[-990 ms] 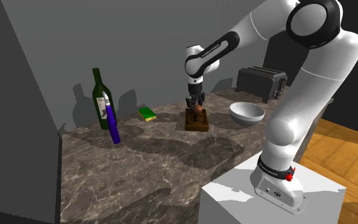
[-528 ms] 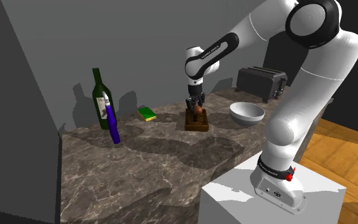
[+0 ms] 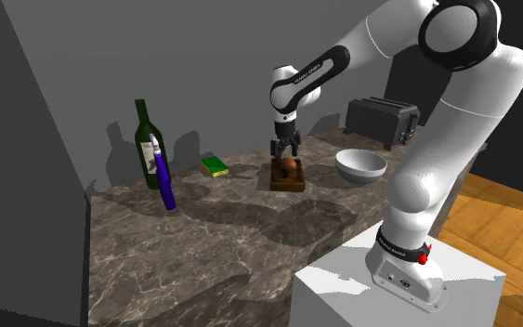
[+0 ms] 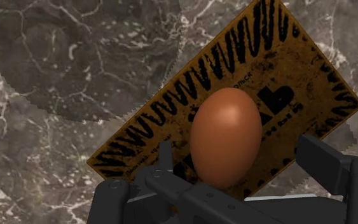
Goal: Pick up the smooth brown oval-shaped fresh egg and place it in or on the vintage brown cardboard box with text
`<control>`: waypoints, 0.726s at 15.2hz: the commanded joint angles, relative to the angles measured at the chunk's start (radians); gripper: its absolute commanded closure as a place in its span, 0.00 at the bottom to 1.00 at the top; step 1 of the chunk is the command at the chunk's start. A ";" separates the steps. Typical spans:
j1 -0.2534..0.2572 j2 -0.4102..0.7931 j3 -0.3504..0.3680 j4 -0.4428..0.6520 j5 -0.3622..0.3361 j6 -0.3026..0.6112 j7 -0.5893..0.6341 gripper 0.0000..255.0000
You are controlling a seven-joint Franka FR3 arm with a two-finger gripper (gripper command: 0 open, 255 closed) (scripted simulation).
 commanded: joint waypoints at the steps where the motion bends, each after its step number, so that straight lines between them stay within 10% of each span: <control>1: 0.002 -0.016 0.001 0.034 0.003 -0.051 0.000 0.00; 11: 0.003 -0.033 0.001 0.080 0.005 -0.113 -0.002 0.00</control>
